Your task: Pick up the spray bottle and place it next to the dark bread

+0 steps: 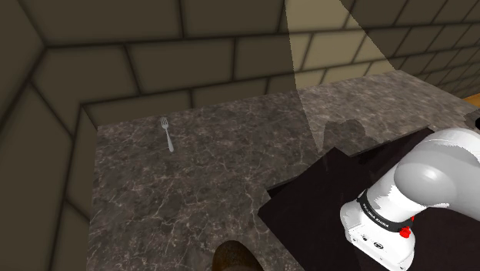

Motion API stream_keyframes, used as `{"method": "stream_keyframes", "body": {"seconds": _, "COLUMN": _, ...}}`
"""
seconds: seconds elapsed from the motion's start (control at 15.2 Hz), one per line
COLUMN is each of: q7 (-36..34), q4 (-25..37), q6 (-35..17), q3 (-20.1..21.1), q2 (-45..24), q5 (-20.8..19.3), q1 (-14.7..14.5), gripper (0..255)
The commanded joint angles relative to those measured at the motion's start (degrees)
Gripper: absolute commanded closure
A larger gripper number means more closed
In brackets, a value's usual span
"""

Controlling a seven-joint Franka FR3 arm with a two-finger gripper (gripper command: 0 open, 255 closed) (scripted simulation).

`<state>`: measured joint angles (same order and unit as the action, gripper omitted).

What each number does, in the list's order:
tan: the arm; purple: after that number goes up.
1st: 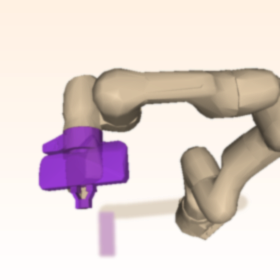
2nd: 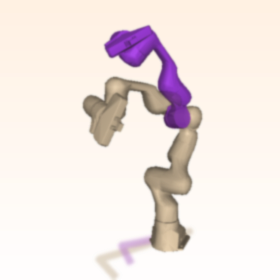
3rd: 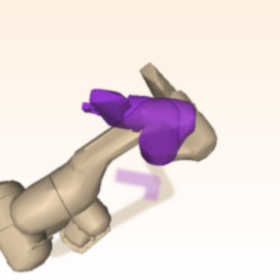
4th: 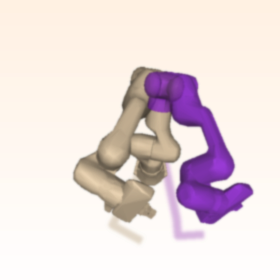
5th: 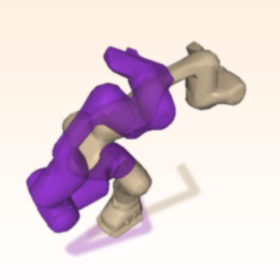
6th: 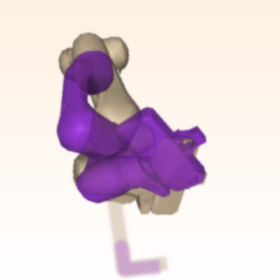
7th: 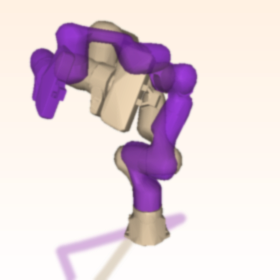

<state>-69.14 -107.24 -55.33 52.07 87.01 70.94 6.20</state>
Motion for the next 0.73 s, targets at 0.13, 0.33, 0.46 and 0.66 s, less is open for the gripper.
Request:
{"method": "stream_keyframes", "body": {"seconds": 0.13, "q7": 0.2, "q4": -2.9, "q6": -1.2, "q3": 1.4, "q2": 2.3, "q5": 1.3, "q1": -1.2, "gripper": 255}}
{"method": "stream_keyframes", "body": {"seconds": 0.33, "q7": 0.3, "q4": -4.9, "q6": -2.0, "q3": 2.5, "q2": 3.9, "q5": 2.4, "q1": -2.1, "gripper": 255}}
{"method": "stream_keyframes", "body": {"seconds": 0.46, "q7": 0.4, "q4": -6.1, "q6": -2.6, "q3": 3.3, "q2": 4.9, "q5": 3.2, "q1": -2.7, "gripper": 255}}
{"method": "stream_keyframes", "body": {"seconds": 0.66, "q7": 0.4, "q4": -7.9, "q6": -3.4, "q3": 4.6, "q2": 6.4, "q5": 4.4, "q1": -3.5, "gripper": 255}}
